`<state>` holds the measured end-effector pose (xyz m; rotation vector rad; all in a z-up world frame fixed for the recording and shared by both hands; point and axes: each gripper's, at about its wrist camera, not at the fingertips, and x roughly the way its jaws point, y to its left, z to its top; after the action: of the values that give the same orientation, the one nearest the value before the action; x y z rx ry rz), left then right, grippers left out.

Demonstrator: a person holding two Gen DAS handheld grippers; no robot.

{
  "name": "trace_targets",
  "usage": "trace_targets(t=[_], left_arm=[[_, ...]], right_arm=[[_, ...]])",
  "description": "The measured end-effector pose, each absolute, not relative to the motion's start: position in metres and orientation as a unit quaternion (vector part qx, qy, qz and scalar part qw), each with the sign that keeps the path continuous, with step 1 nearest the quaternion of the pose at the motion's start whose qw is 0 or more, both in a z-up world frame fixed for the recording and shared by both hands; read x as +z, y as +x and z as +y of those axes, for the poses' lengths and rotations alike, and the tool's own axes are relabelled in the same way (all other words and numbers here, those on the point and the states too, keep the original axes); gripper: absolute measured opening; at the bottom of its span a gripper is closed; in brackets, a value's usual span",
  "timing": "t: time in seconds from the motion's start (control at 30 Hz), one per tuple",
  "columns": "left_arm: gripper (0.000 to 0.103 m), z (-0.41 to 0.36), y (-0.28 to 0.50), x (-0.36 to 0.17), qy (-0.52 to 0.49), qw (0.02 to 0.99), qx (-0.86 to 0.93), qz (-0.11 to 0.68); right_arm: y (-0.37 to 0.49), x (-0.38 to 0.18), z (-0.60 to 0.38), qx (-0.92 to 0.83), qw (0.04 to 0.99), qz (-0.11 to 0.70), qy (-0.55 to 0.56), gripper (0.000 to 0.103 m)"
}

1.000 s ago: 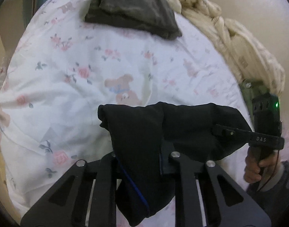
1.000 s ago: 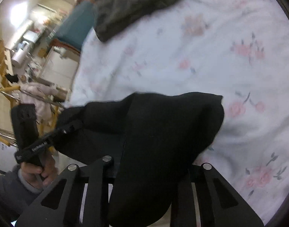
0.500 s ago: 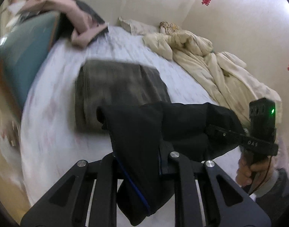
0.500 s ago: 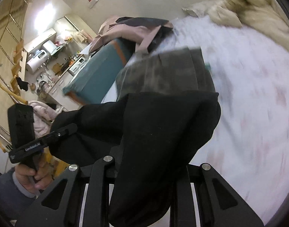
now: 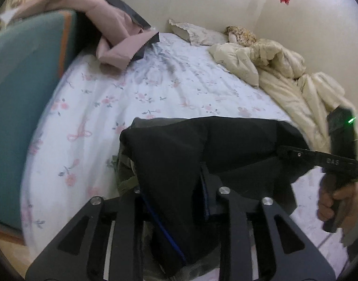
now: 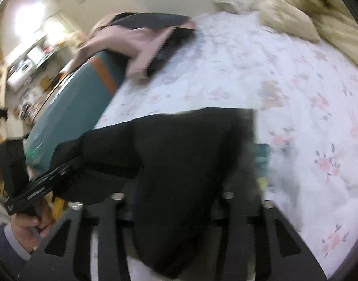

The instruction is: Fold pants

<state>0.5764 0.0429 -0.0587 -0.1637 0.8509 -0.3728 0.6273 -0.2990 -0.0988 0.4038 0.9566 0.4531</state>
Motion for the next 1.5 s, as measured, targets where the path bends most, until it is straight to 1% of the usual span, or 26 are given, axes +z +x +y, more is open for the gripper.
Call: trace_targets(t=[0.03,0.07,0.13,0.2,0.23,0.27,0.3,0.33,0.4,0.47,0.5,0.6,0.77,0.87,0.9,1.0,1.1,1.17,1.2,1.23,1.27,1.3,1.4,1.5], left_arm=[[0.032,0.044,0.576,-0.06,-0.077,0.891,-0.182,0.409],[0.033,0.044,0.575,-0.062,-0.076,0.891,-0.184,0.409],[0.039,0.043,0.571,-0.062,-0.076,0.893,-0.184,0.403],[0.043,0.04,0.567,-0.061,-0.065,0.894,-0.179,0.405],[0.05,0.039,0.565,-0.059,-0.057,0.893,-0.179,0.409],[0.061,0.04,0.563,-0.057,-0.053,0.893,-0.174,0.411],[0.087,0.04,0.561,-0.056,-0.039,0.895,-0.151,0.417],[0.093,0.044,0.557,-0.054,-0.031,0.898,-0.128,0.42],[0.093,0.046,0.545,-0.049,-0.023,0.902,-0.105,0.419],[0.093,0.041,0.535,-0.043,-0.004,0.906,-0.079,0.415],[0.093,0.038,0.53,-0.038,0.003,0.909,-0.063,0.411],[0.093,0.039,0.518,-0.023,-0.016,0.907,-0.046,0.418],[0.093,0.045,0.484,0.007,-0.007,0.911,-0.023,0.412],[0.092,0.046,0.44,0.026,-0.006,0.915,-0.012,0.403],[0.092,0.045,0.414,0.035,-0.023,0.92,-0.023,0.391],[0.092,0.038,0.353,0.054,-0.027,0.934,-0.038,0.355],[0.092,0.033,0.3,0.061,-0.036,0.937,-0.044,0.344],[0.092,0.033,0.262,0.065,-0.045,0.938,-0.036,0.342],[0.093,0.032,0.243,0.068,-0.045,0.94,-0.035,0.337],[0.094,0.032,0.229,0.071,-0.043,0.941,-0.031,0.333],[0.096,0.034,0.21,0.075,-0.047,0.944,-0.027,0.325],[0.102,0.036,0.195,0.079,-0.051,0.946,-0.025,0.319],[0.103,0.042,0.157,0.084,-0.051,0.954,-0.012,0.296],[0.103,0.044,0.127,0.081,-0.041,0.956,-0.012,0.29]], right_arm=[[0.627,-0.103,-0.305,0.209,0.846,0.452,0.191,0.061],[0.627,-0.104,-0.31,0.209,0.847,0.449,0.194,0.063],[0.622,-0.103,-0.313,0.205,0.848,0.449,0.191,0.063],[0.614,-0.099,-0.318,0.202,0.849,0.448,0.192,0.064],[0.609,-0.097,-0.32,0.195,0.852,0.451,0.18,0.069],[0.603,-0.094,-0.324,0.179,0.856,0.456,0.164,0.072],[0.6,-0.091,-0.328,0.165,0.858,0.46,0.161,0.076],[0.596,-0.087,-0.335,0.157,0.855,0.464,0.169,0.076],[0.583,-0.076,-0.339,0.143,0.854,0.472,0.167,0.077],[0.565,-0.06,-0.33,0.133,0.86,0.475,0.127,0.078],[0.559,-0.054,-0.328,0.137,0.86,0.476,0.125,0.078],[0.537,-0.032,-0.333,0.134,0.859,0.474,0.141,0.078],[0.479,0.005,-0.343,0.122,0.871,0.448,0.162,0.078],[0.426,0.028,-0.337,0.104,0.891,0.417,0.147,0.078],[0.408,0.035,-0.333,0.109,0.897,0.404,0.142,0.079],[0.349,0.054,-0.314,0.109,0.915,0.374,0.105,0.083],[0.295,0.064,-0.299,0.099,0.927,0.354,0.072,0.085],[0.263,0.07,-0.295,0.096,0.93,0.347,0.075,0.091],[0.249,0.073,-0.294,0.09,0.932,0.345,0.074,0.098],[0.229,0.076,-0.294,0.085,0.935,0.336,0.074,0.103],[0.216,0.077,-0.293,0.087,0.938,0.329,0.073,0.103],[0.202,0.078,-0.292,0.088,0.938,0.327,0.068,0.103],[0.164,0.076,-0.287,0.083,0.941,0.323,0.059,0.103],[0.133,0.068,-0.282,0.079,0.942,0.322,0.054,0.103]])
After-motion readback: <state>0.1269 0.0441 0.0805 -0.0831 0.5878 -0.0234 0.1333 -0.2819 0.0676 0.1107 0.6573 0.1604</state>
